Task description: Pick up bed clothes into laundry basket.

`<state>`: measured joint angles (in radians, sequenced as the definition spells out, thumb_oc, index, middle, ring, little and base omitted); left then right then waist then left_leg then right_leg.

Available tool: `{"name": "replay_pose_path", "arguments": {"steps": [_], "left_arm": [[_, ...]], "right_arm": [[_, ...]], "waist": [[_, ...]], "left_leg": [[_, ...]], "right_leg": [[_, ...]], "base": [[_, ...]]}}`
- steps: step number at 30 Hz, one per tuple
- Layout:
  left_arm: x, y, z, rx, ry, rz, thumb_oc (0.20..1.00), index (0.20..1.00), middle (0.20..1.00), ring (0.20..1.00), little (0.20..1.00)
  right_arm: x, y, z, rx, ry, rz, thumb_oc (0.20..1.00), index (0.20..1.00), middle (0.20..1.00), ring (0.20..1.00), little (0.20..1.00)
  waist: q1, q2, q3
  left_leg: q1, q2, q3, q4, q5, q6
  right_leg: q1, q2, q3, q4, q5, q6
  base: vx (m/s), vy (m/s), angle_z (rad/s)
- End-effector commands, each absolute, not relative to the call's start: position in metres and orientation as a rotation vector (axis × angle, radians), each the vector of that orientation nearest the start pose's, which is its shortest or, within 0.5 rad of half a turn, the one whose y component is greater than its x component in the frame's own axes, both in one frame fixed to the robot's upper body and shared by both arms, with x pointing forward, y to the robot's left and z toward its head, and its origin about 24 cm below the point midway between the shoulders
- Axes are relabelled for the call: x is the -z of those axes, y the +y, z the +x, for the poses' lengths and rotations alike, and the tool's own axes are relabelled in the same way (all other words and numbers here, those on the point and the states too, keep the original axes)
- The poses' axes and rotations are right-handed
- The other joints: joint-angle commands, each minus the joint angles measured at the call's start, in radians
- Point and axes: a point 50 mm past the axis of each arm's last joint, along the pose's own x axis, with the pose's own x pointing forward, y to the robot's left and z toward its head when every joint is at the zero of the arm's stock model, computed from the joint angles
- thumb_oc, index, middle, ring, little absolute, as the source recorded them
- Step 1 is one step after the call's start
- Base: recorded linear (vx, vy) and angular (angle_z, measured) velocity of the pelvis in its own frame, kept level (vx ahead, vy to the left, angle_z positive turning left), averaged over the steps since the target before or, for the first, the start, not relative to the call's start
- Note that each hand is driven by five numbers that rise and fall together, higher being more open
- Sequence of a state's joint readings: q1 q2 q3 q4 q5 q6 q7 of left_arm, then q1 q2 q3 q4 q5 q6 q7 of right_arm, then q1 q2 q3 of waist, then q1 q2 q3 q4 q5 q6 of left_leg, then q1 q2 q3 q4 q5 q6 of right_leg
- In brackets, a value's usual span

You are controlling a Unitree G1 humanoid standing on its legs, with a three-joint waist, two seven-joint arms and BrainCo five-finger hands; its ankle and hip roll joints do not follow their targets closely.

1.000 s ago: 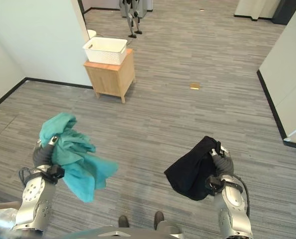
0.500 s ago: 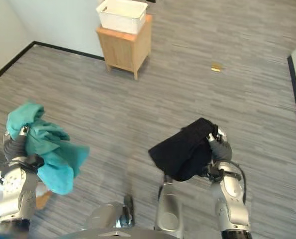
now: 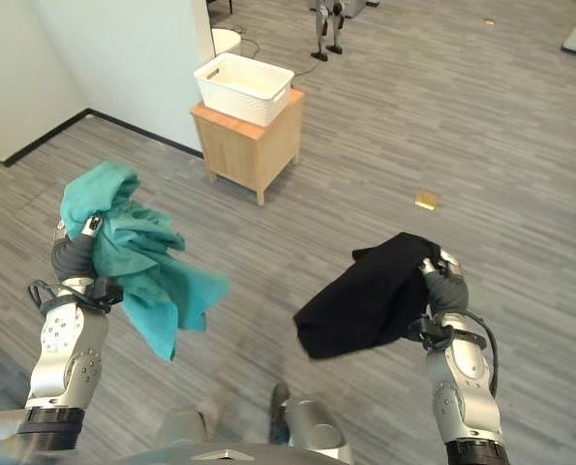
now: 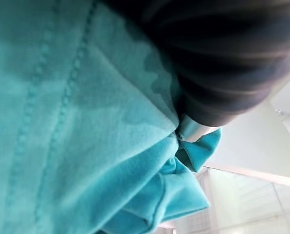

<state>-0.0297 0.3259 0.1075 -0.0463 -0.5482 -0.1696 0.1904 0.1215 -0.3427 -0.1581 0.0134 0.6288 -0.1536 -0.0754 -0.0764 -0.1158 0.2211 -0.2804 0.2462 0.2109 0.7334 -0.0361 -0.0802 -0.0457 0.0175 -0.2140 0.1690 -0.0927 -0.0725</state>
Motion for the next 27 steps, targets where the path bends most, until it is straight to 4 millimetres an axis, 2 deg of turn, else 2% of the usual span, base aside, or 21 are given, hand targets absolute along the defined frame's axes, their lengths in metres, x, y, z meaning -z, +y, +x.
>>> {"name": "replay_pose_path", "arguments": {"steps": [1,2,3,4,5,6,8,9,12,13,14,15,16,17,20,21,23,24,25,26,27], "left_arm": [[-0.115,0.245,0.260,-0.226,-0.378,-0.235,0.200,0.200,0.200,0.200,0.200],[-0.115,0.244,0.260,-0.225,-0.377,-0.235,0.200,0.200,0.200,0.200,0.200],[-0.111,0.245,0.259,-0.236,-0.362,-0.234,0.200,0.200,0.200,0.200,0.200],[-0.111,0.245,0.259,-0.236,-0.362,-0.234,0.200,0.200,0.200,0.200,0.200],[-0.110,0.247,0.258,-0.248,-0.360,-0.239,0.200,0.200,0.200,0.200,0.200],[-0.108,0.249,0.256,-0.265,-0.355,-0.237,0.200,0.200,0.200,0.200,0.200],[-0.105,0.251,0.255,-0.278,-0.349,-0.233,0.200,0.200,0.200,0.200,0.200],[-0.104,0.257,0.253,-0.314,-0.349,-0.222,0.200,0.200,0.200,0.200,0.200],[-0.101,0.264,0.246,-0.355,-0.346,-0.222,0.200,0.200,0.200,0.200,0.200],[-0.100,0.272,0.237,-0.393,-0.351,-0.223,0.200,0.200,0.200,0.200,0.200],[-0.100,0.272,0.237,-0.394,-0.351,-0.222,0.200,0.200,0.200,0.200,0.200],[-0.099,0.275,0.234,-0.410,-0.351,-0.220,0.200,0.200,0.200,0.200,0.200],[-0.099,0.280,0.231,-0.427,-0.350,-0.207,0.200,0.200,0.200,0.200,0.200],[-0.099,0.281,0.230,-0.429,-0.350,-0.200,0.200,0.200,0.200,0.200,0.200],[-0.109,0.286,0.229,-0.420,-0.373,-0.131,0.200,0.200,0.200,0.200,0.200],[-0.111,0.285,0.230,-0.411,-0.374,-0.122,0.200,0.200,0.200,0.200,0.200],[-0.114,0.283,0.235,-0.406,-0.380,-0.112,0.200,0.200,0.200,0.200,0.200],[-0.118,0.282,0.238,-0.401,-0.394,-0.107,0.200,0.200,0.200,0.200,0.200],[-0.121,0.281,0.240,-0.398,-0.398,-0.096,0.200,0.200,0.200,0.200,0.200],[-0.124,0.278,0.243,-0.382,-0.405,-0.086,0.200,0.200,0.200,0.200,0.200],[-0.126,0.275,0.246,-0.364,-0.412,-0.086,0.200,0.200,0.200,0.200,0.200]], "right_arm": [[-0.085,-0.281,0.219,0.292,-0.263,0.211,0.200,0.200,0.200,0.200,0.200],[-0.084,-0.281,0.219,0.293,-0.262,0.210,0.200,0.200,0.200,0.200,0.200],[-0.079,-0.279,0.218,0.286,-0.233,0.202,0.200,0.200,0.200,0.200,0.200],[-0.079,-0.279,0.218,0.286,-0.234,0.201,0.200,0.200,0.200,0.200,0.200],[-0.077,-0.279,0.217,0.288,-0.224,0.200,0.200,0.200,0.200,0.200,0.200],[-0.073,-0.280,0.213,0.294,-0.209,0.197,0.200,0.200,0.200,0.200,0.200],[-0.073,-0.281,0.212,0.296,-0.210,0.191,0.200,0.200,0.200,0.200,0.200],[-0.073,-0.283,0.211,0.302,-0.208,0.167,0.200,0.200,0.200,0.200,0.200],[-0.069,-0.282,0.212,0.312,-0.199,0.197,0.200,0.200,0.200,0.200,0.200],[-0.065,-0.278,0.214,0.304,-0.190,0.244,0.200,0.200,0.200,0.200,0.200],[-0.065,-0.278,0.214,0.304,-0.190,0.244,0.200,0.200,0.200,0.200,0.200],[-0.062,-0.276,0.214,0.304,-0.181,0.258,0.200,0.200,0.200,0.200,0.200],[-0.061,-0.275,0.216,0.294,-0.173,0.258,0.200,0.200,0.200,0.200,0.200],[-0.061,-0.274,0.216,0.297,-0.175,0.264,0.200,0.200,0.200,0.200,0.200],[-0.064,-0.268,0.219,0.276,-0.196,0.287,0.200,0.200,0.200,0.200,0.200],[-0.065,-0.267,0.219,0.269,-0.191,0.266,0.200,0.200,0.200,0.200,0.200],[-0.069,-0.264,0.222,0.257,-0.208,0.258,0.200,0.200,0.200,0.200,0.200],[-0.072,-0.262,0.224,0.249,-0.221,0.263,0.200,0.200,0.200,0.200,0.200],[-0.072,-0.258,0.225,0.239,-0.226,0.266,0.200,0.200,0.200,0.200,0.200],[-0.073,-0.255,0.226,0.232,-0.226,0.267,0.200,0.200,0.200,0.200,0.200],[-0.072,-0.253,0.225,0.221,-0.223,0.264,0.200,0.200,0.200,0.200,0.200]], "waist": [[0.016,0.052,0.022],[0.017,0.050,0.020],[0.034,0.062,0.027],[0.033,0.062,0.026],[0.037,0.076,0.026],[0.025,0.090,0.015],[0.029,0.090,0.015],[0.041,0.093,0.008],[0.059,0.096,-0.009],[0.077,0.092,-0.033],[0.079,0.094,-0.033],[0.089,0.089,-0.046],[0.095,0.074,-0.055],[0.097,0.071,-0.065],[0.106,0.045,-0.082],[0.102,0.041,-0.077],[0.094,0.045,-0.061],[0.081,0.057,-0.039],[0.063,0.063,-0.016],[0.049,0.080,0.002],[0.026,0.095,0.021]], "left_leg": [[0.028,0.018,0.073,-0.317,0.120,-0.030],[0.032,0.015,0.075,-0.324,0.124,-0.030],[0.014,-0.038,0.039,-0.418,0.165,-0.031],[0.014,-0.039,0.039,-0.426,0.172,-0.029],[0.002,-0.059,0.024,-0.508,0.215,-0.037],[0.036,-0.067,0.072,-0.632,0.252,-0.038],[0.031,-0.059,0.093,-0.670,0.277,-0.045],[0.017,-0.050,0.081,-0.713,0.284,-0.051],[0.026,-0.038,0.070,-0.727,0.304,-0.060],[0.030,-0.035,0.057,-0.675,0.292,-0.056],[0.028,-0.030,0.060,-0.673,0.292,-0.055],[0.019,-0.024,0.054,-0.646,0.285,-0.056],[0.006,-0.031,0.044,-0.584,0.247,-0.042],[0.001,-0.025,0.046,-0.551,0.237,-0.036],[0.022,-0.066,0.080,-0.522,0.148,0.016],[0.043,-0.094,0.082,-0.525,0.117,0.036],[0.081,-0.146,0.089,-0.550,0.074,0.084],[0.109,-0.157,0.081,-0.561,0.061,0.101],[0.140,-0.166,0.087,-0.567,0.041,0.113],[0.174,-0.161,0.081,-0.590,0.032,0.123],[0.217,-0.160,0.067,-0.618,0.025,0.124]], "right_leg": [[0.100,-0.079,-0.004,-0.107,-0.006,0.101],[0.101,-0.082,-0.004,-0.108,-0.006,0.102],[0.135,-0.065,0.016,-0.112,-0.021,0.101],[0.133,-0.065,0.015,-0.114,-0.017,0.100],[0.152,-0.051,0.026,-0.125,-0.029,0.102],[0.187,-0.033,0.028,-0.134,-0.048,0.103],[0.202,-0.035,0.040,-0.141,-0.054,0.104],[0.242,-0.036,0.059,-0.142,-0.072,0.112],[0.297,-0.048,0.091,-0.146,-0.098,0.125],[0.347,-0.075,0.120,-0.144,-0.130,0.136],[0.345,-0.073,0.123,-0.146,-0.127,0.136],[0.365,-0.095,0.129,-0.146,-0.132,0.145],[0.380,-0.124,0.135,-0.137,-0.136,0.155],[0.374,-0.143,0.135,-0.121,-0.113,0.165],[0.321,-0.206,0.155,0.011,-0.001,0.212],[0.286,-0.222,0.158,0.093,0.058,0.222],[0.186,-0.230,0.192,0.295,0.231,0.234],[0.119,-0.227,0.192,0.396,0.269,0.234],[0.084,-0.234,0.185,0.458,0.293,0.234],[0.013,-0.214,0.182,0.521,0.262,0.228],[-0.072,-0.180,0.188,0.569,0.206,0.220]], "base": [[0.36,-0.032,-0.03],[0.49,-0.006,-0.01],[0.23,0.004,0.04],[0.38,0.028,0.00],[0.40,0.067,-0.39],[0.51,0.085,-0.37],[0.38,0.066,-0.47],[0.29,0.052,-0.53],[0.51,0.124,-0.36],[0.55,0.160,-0.85],[0.52,0.178,-0.82],[0.35,0.137,-0.90],[0.50,0.187,-0.73],[0.48,0.201,-0.75],[0.44,0.264,-0.34],[0.38,0.300,0.10],[0.31,0.339,-0.07],[0.28,0.378,0.20],[0.26,0.338,0.52],[0.34,0.310,0.43],[0.56,0.260,0.25]]}}
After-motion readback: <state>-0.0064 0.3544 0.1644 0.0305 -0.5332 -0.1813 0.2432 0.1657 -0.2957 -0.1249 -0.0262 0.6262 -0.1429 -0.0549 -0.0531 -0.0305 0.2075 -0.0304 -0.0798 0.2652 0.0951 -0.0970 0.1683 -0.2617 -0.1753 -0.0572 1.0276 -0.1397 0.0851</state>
